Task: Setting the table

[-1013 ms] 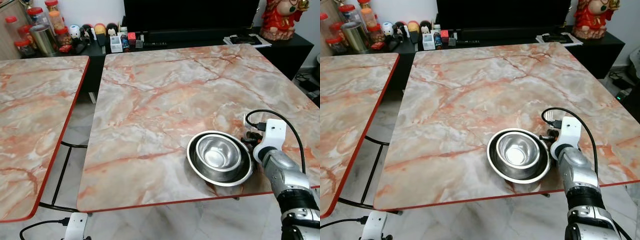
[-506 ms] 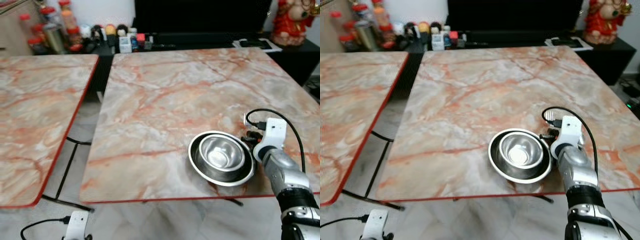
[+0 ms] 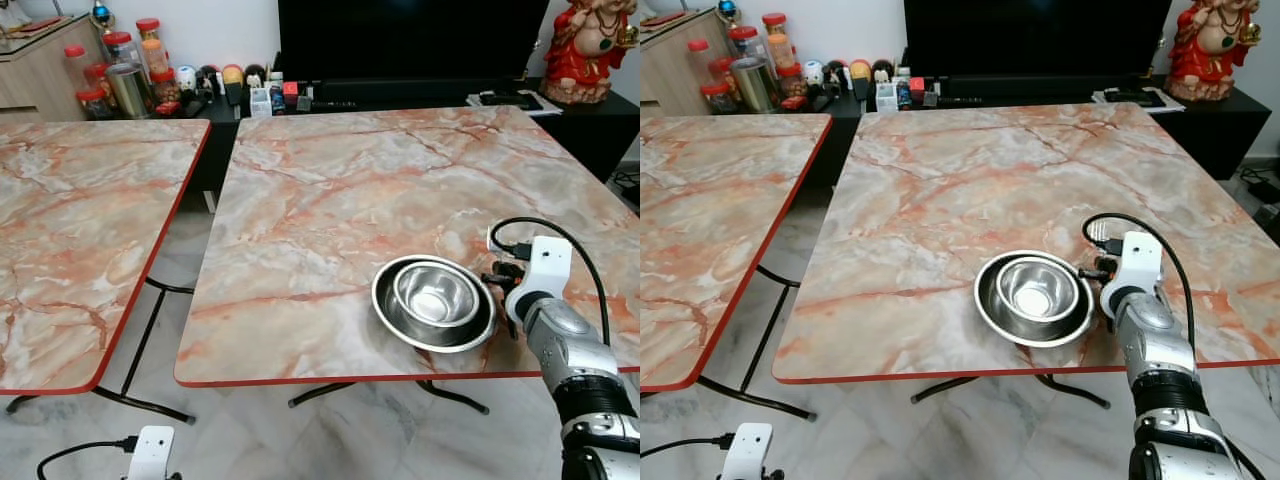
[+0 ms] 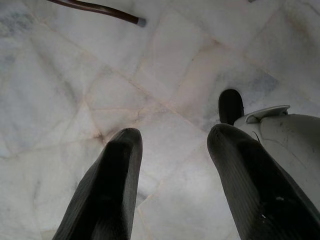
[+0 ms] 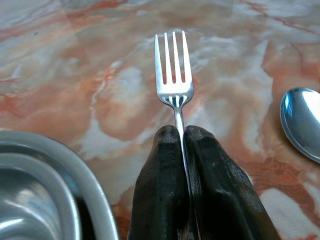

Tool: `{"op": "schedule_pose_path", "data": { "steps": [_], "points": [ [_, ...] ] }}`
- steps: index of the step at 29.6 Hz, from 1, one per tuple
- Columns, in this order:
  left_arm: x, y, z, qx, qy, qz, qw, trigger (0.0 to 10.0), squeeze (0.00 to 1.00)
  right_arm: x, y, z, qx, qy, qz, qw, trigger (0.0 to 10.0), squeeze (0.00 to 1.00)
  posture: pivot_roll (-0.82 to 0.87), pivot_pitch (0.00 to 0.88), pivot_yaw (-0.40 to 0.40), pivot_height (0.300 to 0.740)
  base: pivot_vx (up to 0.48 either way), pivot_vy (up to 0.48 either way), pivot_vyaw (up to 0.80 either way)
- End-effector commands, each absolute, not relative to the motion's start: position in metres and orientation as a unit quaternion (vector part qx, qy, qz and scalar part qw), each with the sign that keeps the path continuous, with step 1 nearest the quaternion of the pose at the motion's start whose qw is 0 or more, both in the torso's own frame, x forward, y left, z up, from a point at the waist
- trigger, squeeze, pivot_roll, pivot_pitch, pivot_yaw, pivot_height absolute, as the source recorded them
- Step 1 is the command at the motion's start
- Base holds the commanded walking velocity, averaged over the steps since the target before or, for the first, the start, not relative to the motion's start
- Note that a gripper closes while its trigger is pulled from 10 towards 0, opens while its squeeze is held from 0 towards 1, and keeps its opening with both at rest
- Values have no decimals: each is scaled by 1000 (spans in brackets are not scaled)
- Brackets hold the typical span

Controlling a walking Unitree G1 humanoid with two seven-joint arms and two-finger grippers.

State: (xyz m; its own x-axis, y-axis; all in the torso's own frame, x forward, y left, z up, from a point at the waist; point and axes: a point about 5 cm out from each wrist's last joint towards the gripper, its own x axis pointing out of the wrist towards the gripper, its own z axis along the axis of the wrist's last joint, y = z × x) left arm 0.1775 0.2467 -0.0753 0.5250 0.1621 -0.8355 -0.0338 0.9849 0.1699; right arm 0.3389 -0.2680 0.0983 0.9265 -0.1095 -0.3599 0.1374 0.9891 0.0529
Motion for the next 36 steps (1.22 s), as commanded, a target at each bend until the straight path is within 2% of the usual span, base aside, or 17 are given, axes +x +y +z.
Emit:
{"op": "schedule_pose_path", "data": {
  "steps": [1,17,36],
  "points": [
    [175,247,-77,68,492,54,866,10000,0,342,-268,102,37,178,-64,981,10000,0,28,33,26,740,0,0,0],
    [173,249,-77,68,495,54,865,10000,0,341,-278,99,34,190,-89,977,10000,0,36,57,36,740,0,0,0],
    [174,250,-76,70,496,54,864,10000,0,340,-278,94,37,196,-93,975,10000,0,41,59,39,740,0,0,0]
  ]
}}
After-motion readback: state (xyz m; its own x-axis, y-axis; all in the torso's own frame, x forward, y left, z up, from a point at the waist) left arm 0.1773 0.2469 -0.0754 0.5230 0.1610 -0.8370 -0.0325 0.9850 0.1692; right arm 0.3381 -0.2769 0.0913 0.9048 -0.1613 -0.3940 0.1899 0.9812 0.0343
